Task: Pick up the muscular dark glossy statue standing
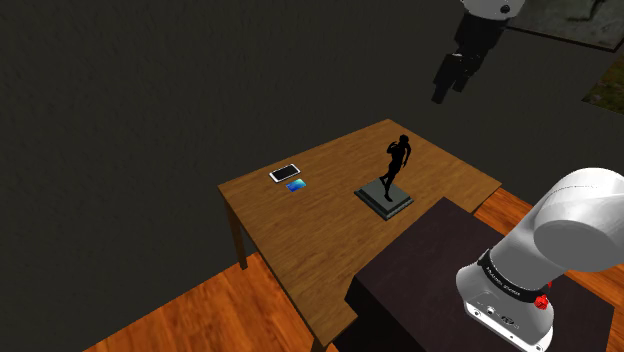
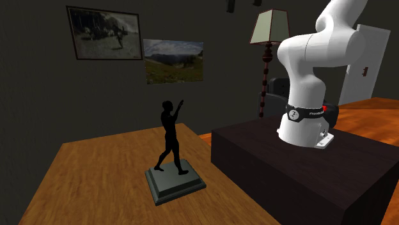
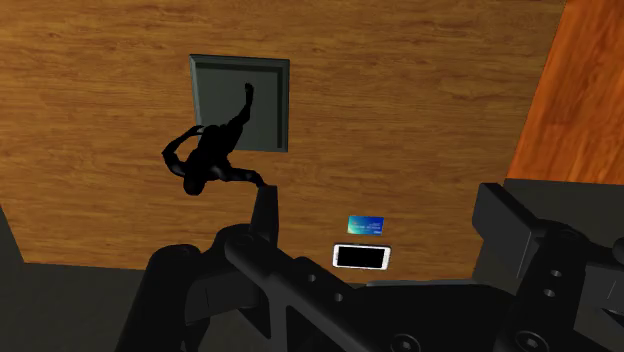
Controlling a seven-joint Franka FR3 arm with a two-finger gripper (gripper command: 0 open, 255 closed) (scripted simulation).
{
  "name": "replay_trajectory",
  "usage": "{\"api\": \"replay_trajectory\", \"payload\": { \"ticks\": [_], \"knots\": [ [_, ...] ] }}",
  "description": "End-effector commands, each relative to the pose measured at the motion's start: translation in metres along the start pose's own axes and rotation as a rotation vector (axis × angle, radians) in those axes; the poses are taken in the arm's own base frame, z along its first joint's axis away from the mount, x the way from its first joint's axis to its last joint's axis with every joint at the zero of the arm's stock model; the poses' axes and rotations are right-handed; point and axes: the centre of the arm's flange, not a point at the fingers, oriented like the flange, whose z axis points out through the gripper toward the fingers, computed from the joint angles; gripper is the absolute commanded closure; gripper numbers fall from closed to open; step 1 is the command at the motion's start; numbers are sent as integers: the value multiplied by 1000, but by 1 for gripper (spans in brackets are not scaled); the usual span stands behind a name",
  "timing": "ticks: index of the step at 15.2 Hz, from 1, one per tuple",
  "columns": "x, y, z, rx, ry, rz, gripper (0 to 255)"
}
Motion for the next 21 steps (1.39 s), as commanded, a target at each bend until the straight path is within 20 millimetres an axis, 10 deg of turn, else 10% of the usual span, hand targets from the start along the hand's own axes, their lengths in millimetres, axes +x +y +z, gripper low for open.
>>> {"api": "replay_trajectory", "payload": {
  "ticks": [1, 21],
  "knots": [
    [0, 0, 0, 0, 0, 0, 0],
    [138, 158, 194, 105, -171, -141, 0]
  ]
}}
